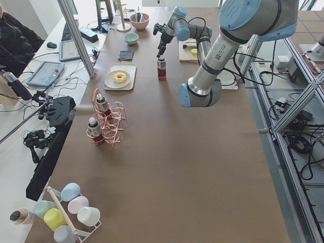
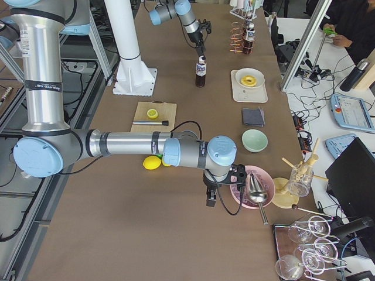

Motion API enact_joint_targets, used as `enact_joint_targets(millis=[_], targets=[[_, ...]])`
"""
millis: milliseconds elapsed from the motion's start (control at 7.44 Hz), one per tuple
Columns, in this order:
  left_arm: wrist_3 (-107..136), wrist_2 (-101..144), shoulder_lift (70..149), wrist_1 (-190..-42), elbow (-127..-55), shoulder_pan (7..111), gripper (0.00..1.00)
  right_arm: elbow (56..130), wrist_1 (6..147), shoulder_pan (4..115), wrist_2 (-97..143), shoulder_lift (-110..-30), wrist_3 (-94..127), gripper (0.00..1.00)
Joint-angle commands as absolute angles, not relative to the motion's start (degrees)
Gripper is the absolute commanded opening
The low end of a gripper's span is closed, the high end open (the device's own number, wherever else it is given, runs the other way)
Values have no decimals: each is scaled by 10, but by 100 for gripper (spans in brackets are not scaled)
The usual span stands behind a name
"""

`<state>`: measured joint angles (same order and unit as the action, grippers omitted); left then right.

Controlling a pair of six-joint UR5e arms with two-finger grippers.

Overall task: Place tea on tray
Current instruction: 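Open the left gripper and withdraw it toward the rack while the right arm moves in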

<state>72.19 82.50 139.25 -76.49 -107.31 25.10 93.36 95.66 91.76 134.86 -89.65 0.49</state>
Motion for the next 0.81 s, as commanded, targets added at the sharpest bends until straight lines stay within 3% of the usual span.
enact_joint_targets(millis=[0, 269, 672], targets=[[575, 875, 1303, -817, -1119, 335, 97, 934, 957, 911, 1351, -877, 28, 100], [535, 875, 1195, -955, -1102, 394, 97, 934, 958, 897, 1352, -844, 62, 100], [533, 885, 1099, -973, -1114, 436, 97, 953, 961, 815, 1346, -763, 182, 100]])
